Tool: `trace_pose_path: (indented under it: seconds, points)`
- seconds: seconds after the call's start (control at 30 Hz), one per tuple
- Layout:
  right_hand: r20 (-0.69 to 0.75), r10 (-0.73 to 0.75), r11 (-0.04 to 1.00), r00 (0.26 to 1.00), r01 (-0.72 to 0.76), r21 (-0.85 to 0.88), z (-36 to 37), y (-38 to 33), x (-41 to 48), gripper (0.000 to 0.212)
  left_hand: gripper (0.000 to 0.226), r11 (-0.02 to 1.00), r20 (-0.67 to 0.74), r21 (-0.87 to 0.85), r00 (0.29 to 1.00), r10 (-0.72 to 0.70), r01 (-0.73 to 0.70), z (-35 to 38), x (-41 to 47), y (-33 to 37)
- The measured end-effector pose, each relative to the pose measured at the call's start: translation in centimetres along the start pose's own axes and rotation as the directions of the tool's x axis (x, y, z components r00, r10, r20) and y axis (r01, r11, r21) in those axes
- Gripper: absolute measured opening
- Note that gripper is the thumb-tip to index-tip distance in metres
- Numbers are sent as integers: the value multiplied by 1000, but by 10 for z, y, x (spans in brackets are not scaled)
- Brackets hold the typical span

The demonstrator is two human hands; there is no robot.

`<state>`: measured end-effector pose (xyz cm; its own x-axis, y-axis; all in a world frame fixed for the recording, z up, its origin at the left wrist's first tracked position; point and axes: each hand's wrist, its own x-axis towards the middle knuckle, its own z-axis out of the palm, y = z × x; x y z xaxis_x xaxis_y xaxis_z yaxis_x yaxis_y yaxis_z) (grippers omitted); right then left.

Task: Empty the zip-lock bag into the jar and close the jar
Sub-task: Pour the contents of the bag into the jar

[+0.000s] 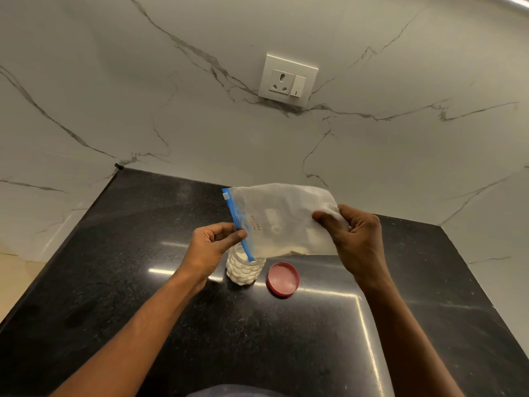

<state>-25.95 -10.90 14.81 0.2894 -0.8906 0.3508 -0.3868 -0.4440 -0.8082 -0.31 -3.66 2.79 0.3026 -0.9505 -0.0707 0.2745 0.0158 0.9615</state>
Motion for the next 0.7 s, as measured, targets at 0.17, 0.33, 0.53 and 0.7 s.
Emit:
trace_pose_path:
  seconds: [0.17,0.33,0.53,0.7]
  points:
    - [-30,-4,1000,1000,4,-7,1,0,-1,7,16,1000,-11,-6,1000,-8,8,0,0,-1]
    - [47,-31,999,998,32,-15,1,-1,0,22,17,1000,-14,-12,1000,-16,16,-1,1,-2]
    - [67,-15,999,998,18,-34,1,-1,3,7,17,1000,-12,9,1000,-13,14,-2,2,-5]
    - [66,-87,995,994,90,-48,-2,-4,6,13,19,999,-17,-28,1000,-20,20,-3,2,-6]
